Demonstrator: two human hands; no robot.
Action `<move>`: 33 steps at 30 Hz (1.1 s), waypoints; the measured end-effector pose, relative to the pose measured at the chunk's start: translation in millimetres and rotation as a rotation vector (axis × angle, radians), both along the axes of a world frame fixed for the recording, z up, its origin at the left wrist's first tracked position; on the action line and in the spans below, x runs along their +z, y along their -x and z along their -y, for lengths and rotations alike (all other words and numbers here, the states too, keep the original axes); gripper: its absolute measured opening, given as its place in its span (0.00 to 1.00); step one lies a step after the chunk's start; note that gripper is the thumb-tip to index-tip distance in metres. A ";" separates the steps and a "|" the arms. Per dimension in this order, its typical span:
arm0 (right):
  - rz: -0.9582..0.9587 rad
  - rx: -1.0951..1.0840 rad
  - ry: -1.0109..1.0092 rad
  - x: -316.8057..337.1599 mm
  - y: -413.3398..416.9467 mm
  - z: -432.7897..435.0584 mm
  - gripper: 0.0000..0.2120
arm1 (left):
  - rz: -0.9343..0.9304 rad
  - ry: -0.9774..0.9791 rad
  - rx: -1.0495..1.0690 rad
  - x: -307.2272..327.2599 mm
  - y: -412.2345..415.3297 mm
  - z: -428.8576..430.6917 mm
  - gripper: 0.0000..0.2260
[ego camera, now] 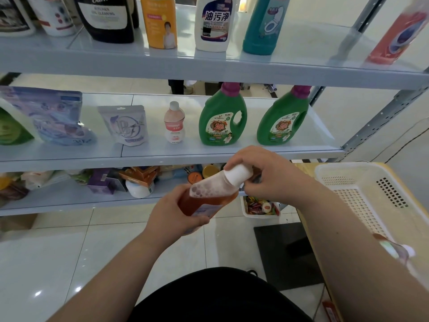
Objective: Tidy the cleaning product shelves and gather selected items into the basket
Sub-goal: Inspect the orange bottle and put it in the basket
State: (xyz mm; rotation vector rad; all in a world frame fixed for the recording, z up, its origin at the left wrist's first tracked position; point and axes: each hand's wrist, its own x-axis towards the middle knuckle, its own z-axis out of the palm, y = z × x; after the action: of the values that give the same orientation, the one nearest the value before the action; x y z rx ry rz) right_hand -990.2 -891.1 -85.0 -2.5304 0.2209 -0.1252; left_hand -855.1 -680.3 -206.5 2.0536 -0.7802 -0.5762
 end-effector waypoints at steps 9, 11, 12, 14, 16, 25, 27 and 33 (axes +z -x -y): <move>-0.208 -0.034 0.201 -2.7 -6.5 3.7 0.18 | 0.036 -0.024 -0.061 2.7 0.5 0.7 0.27; -0.249 -0.089 0.267 -7.0 -10.0 3.3 0.13 | 0.043 -0.037 -0.076 2.5 0.0 1.6 0.27; -0.257 -0.121 0.301 -9.5 -11.5 3.3 0.14 | 0.044 -0.041 -0.086 2.8 -0.6 2.0 0.27; -0.275 -0.148 0.299 -14.7 -11.4 6.0 0.17 | 0.049 -0.051 -0.100 4.0 -1.4 3.5 0.27; -0.290 -0.100 0.122 -13.2 -5.3 11.6 0.21 | 0.044 -0.046 -0.085 5.6 -1.7 5.3 0.27; -0.244 -0.082 0.021 -17.0 -7.1 22.8 0.21 | 0.041 -0.105 -0.035 7.2 -3.8 9.1 0.27; -0.228 -0.075 0.067 -20.4 -8.6 24.3 0.18 | 0.039 -0.115 -0.031 7.9 -4.4 10.8 0.28; -0.172 -0.109 0.016 -24.7 -9.6 24.8 0.22 | 0.026 -0.119 -0.035 7.0 -7.3 15.5 0.28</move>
State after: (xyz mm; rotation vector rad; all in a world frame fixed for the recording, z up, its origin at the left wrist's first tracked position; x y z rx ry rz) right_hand -980.6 -915.9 -109.7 -2.5460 0.4283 0.0492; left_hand -847.9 -695.8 -199.5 2.1630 -0.8160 -0.6300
